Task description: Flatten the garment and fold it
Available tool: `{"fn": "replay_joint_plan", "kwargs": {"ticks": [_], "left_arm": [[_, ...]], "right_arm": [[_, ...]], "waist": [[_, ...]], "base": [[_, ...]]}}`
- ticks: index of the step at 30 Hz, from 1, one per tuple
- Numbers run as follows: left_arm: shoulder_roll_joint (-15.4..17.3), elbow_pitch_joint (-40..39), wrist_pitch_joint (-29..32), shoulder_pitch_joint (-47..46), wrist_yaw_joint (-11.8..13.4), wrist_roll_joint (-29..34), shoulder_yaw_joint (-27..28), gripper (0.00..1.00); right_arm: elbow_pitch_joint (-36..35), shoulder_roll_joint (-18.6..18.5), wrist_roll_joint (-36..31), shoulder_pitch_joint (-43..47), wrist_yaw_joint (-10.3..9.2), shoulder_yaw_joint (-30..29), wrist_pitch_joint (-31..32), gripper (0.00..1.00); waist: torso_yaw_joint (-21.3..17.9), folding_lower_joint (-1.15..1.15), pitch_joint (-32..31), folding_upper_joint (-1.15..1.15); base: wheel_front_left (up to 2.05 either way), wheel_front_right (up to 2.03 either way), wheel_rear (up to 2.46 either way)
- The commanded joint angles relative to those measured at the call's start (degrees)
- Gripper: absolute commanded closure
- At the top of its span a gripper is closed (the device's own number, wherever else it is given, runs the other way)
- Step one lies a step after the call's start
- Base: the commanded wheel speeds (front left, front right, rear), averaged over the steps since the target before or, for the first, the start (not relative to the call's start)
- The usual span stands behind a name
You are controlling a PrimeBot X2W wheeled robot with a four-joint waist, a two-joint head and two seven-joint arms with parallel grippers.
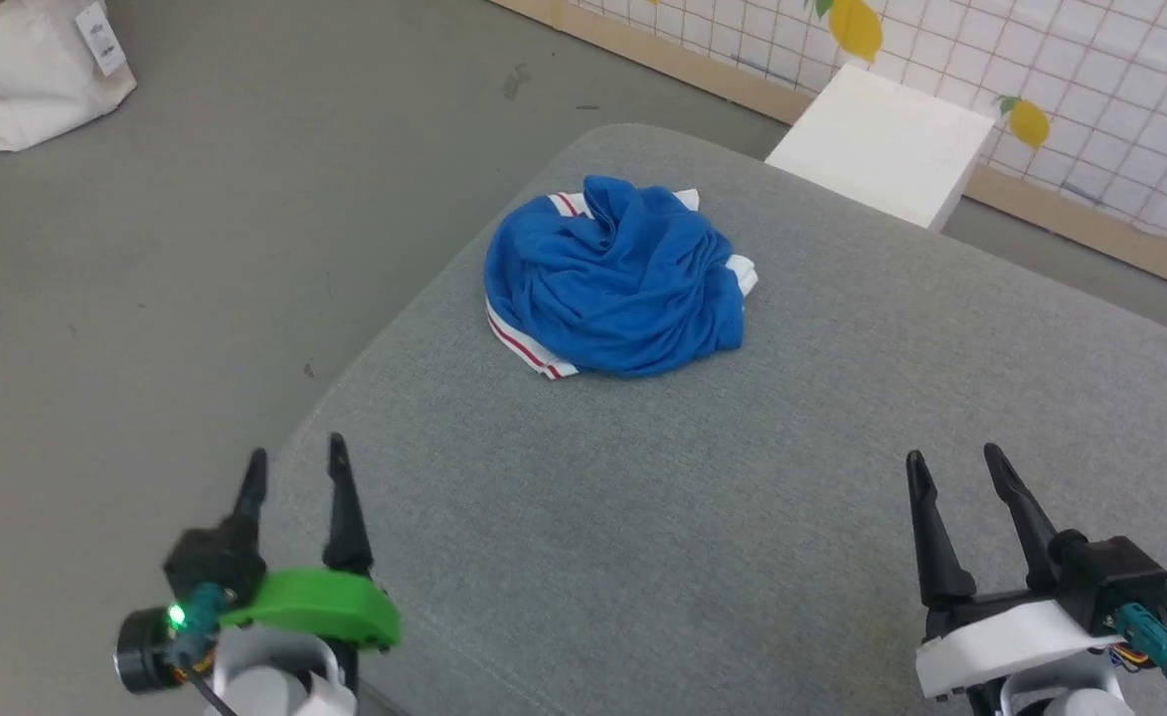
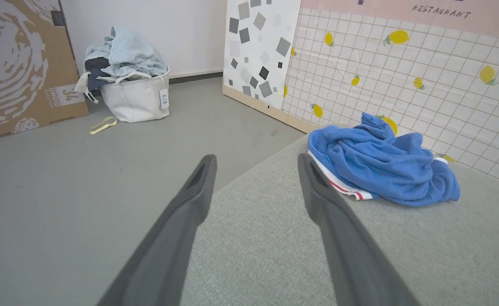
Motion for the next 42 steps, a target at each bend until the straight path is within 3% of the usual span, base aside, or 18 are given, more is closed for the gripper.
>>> {"fn": "replay_joint_plan", "kwargs": {"ticks": [1,5,11,21,30,37,41,42], "left_arm": [[-0.08,-0.22,-0.37,-2.51,-0.38,-0.98,0.70,0.00],[2.43,-1.36,1.80,-7.51,-1.78,-3.26,2.90,0.00],[8.05,-3.93,10.15,-16.11,-3.62,-8.23,7.54,0.00],[20.12,-5.58,34.42,-24.57,-2.57,-16.68,15.41,0.00],[26.78,-3.89,55.60,-22.73,4.60,-21.80,21.42,0.00],[26.55,-4.82,67.77,-15.38,11.43,-23.26,23.37,0.00],[25.85,-7.37,72.29,-12.01,14.02,-23.31,22.98,0.00],[25.94,-7.96,72.87,-11.36,14.26,-23.04,22.72,0.06]], "right_arm": [[-0.26,0.06,0.22,-1.22,-0.10,0.04,-0.08,0.00],[-1.38,0.06,0.08,-2.99,-0.10,0.47,0.38,0.00],[-2.98,0.06,-0.81,-6.19,-0.10,1.28,0.83,0.00],[-1.48,0.06,1.88,-11.46,-0.10,2.28,-0.24,0.00],[-1.21,0.06,5.87,-13.90,-0.10,3.34,-0.59,0.00],[-1.80,0.06,7.39,-13.80,-0.10,3.90,-0.60,0.00],[-1.72,0.06,7.53,-14.06,-0.10,4.11,-0.60,0.00],[-1.70,0.06,7.50,-14.08,-0.10,4.11,-0.60,0.00]], "waist": [[-1.38,0.00,0.94,0.29],[-6.16,0.00,4.17,0.29],[-16.31,0.00,12.29,0.29],[-33.35,0.00,24.24,0.29],[-41.98,0.00,30.39,0.29],[-43.58,0.00,31.27,0.29],[-43.14,0.00,30.52,0.29],[-42.97,0.00,30.17,0.29]], "base": [[0.00,0.00,0.00],[0.00,0.00,0.00],[0.00,0.00,0.00],[0.00,0.00,0.00],[0.00,0.00,0.00],[0.00,0.00,0.00],[0.00,0.00,0.00],[0.00,0.00,0.00]]}}
